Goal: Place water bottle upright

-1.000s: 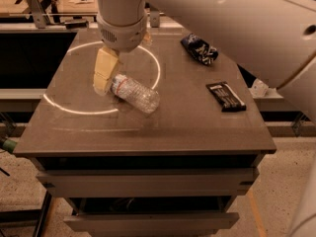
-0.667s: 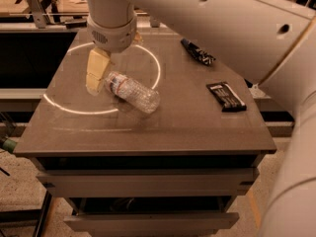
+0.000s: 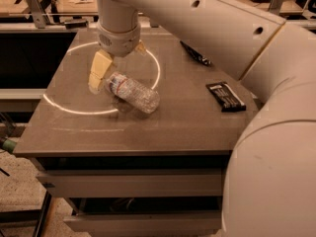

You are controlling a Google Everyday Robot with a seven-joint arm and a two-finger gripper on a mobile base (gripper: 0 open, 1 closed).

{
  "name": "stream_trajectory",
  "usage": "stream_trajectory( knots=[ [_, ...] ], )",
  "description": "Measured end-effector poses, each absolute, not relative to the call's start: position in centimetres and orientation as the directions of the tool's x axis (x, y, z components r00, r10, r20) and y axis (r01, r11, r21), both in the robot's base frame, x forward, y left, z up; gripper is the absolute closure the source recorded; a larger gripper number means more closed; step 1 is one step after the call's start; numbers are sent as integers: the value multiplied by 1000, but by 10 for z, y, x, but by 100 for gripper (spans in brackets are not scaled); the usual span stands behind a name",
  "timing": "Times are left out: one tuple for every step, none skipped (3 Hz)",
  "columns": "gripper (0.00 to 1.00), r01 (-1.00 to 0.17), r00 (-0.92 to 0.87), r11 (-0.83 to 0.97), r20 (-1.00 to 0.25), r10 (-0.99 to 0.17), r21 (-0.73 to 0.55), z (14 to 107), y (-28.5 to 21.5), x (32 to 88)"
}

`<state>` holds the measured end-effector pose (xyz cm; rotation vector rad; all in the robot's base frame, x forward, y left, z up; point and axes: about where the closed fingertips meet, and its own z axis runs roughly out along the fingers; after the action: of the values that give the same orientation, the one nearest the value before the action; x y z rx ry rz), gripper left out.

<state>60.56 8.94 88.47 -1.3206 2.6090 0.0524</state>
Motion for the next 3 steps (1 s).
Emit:
stream_trajectory(
  knots=[
    [0,-793,-590,609,-206,-781,-39,867,92,610],
    [0,-804,-571,593,-217,-792,-48,854,95,607],
    [0,-815,-551,577,-233,-801,-57,839,94,601]
  ],
)
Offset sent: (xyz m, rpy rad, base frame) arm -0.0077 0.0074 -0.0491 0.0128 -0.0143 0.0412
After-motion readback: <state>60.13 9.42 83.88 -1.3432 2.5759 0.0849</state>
